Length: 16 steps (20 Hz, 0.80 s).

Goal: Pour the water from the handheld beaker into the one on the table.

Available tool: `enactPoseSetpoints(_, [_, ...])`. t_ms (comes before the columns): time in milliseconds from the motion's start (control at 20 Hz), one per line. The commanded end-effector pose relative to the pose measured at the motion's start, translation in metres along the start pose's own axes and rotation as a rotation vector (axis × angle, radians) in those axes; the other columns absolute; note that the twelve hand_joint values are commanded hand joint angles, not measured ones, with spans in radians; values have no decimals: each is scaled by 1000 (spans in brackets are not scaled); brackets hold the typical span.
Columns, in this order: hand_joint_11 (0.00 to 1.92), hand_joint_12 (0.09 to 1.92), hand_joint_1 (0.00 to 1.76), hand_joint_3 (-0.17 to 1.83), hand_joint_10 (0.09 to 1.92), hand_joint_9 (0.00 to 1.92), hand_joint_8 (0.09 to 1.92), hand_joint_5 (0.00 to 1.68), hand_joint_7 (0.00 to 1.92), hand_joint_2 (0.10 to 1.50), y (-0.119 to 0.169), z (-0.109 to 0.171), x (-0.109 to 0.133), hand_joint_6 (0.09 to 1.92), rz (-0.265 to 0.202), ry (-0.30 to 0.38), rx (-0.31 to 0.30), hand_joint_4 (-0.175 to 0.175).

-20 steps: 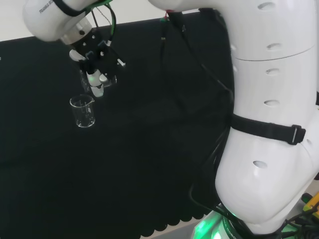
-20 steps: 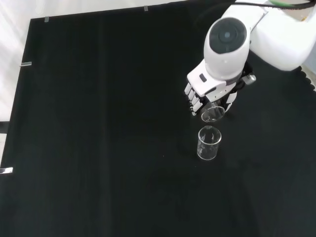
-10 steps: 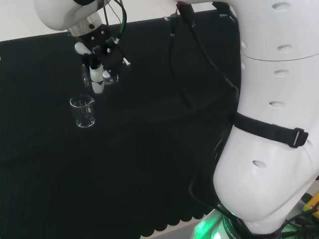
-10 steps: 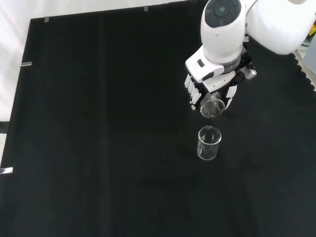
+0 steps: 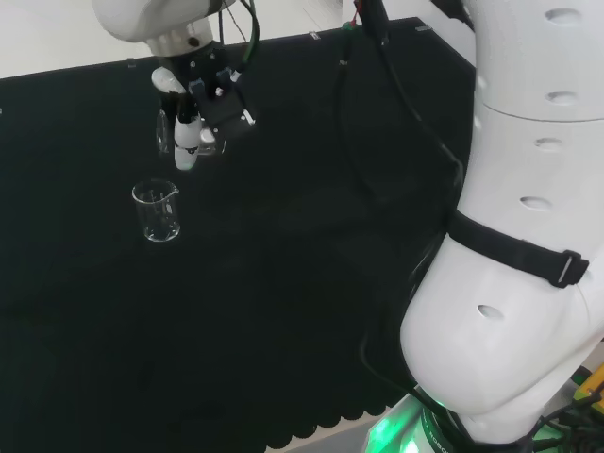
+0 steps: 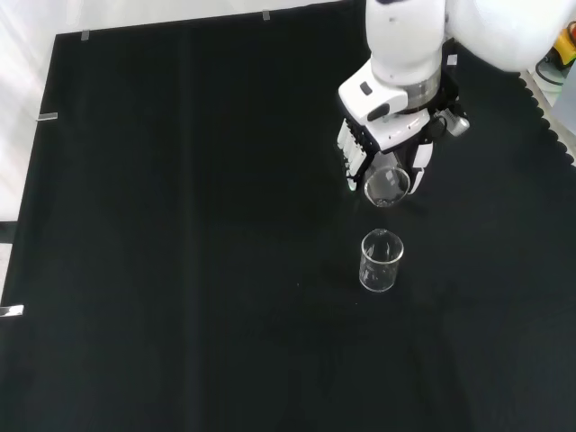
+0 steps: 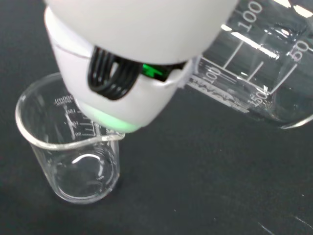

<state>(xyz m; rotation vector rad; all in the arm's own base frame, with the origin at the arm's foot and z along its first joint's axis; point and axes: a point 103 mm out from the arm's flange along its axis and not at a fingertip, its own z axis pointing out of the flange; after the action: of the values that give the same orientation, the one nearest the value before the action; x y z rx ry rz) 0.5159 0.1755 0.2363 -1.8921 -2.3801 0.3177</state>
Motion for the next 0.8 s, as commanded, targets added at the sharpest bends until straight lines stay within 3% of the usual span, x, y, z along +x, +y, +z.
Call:
enactPoseSetpoints(50, [1213, 720, 1429, -175, 478, 1352, 87, 1271, 1600, 1017, -4, -4, -12, 449, 10, 95, -44, -175])
enactPoseSetpoints(550, [1214, 719, 1429, -175, 480, 1352, 87, 1271, 1600, 1018, -11, 2, -26, 449, 29, 181, -123, -175])
enactPoseSetpoints(800, [1214, 718, 1429, -175, 480, 1352, 87, 1271, 1599, 1018, -12, 4, -28, 449, 1, 235, -147, -175])
